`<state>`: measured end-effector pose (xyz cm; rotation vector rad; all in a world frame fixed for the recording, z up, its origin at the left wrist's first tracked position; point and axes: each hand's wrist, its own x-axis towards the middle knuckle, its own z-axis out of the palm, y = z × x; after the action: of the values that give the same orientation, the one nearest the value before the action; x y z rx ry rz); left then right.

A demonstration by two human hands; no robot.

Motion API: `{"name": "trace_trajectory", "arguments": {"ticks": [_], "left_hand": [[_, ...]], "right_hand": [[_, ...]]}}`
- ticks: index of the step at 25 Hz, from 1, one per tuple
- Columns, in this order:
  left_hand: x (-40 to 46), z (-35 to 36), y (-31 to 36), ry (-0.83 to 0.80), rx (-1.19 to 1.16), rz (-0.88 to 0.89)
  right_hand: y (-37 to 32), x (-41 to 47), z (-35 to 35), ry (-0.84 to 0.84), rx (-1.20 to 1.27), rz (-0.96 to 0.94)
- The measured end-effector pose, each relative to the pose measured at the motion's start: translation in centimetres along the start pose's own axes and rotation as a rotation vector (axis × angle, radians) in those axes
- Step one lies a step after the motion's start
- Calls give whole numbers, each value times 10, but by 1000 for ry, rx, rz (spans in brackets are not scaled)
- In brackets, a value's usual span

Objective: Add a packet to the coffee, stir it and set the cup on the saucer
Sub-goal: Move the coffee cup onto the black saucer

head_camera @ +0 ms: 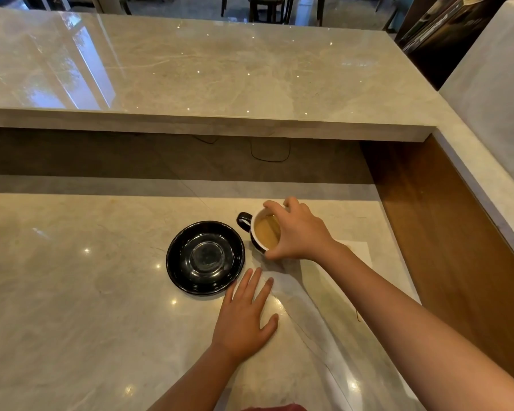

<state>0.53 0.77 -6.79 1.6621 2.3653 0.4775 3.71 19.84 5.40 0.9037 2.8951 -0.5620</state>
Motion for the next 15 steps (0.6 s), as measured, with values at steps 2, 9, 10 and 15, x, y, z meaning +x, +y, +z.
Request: {"name": "trace_trajectory", "arguments": {"ticks": [2, 9, 10, 15], "left_hand": [[0, -1, 0, -9, 0, -2], [1, -4, 1, -19, 2, -5], [2, -4, 1, -12, 7, 6], [1, -4, 0, 16, -21, 30]], "right_hand": [[-15, 3, -4, 6, 14, -72], [-63, 17, 3, -40, 14, -216], [-69, 19, 6, -45, 18, -227], [-93, 26, 23, -75, 27, -275]]}}
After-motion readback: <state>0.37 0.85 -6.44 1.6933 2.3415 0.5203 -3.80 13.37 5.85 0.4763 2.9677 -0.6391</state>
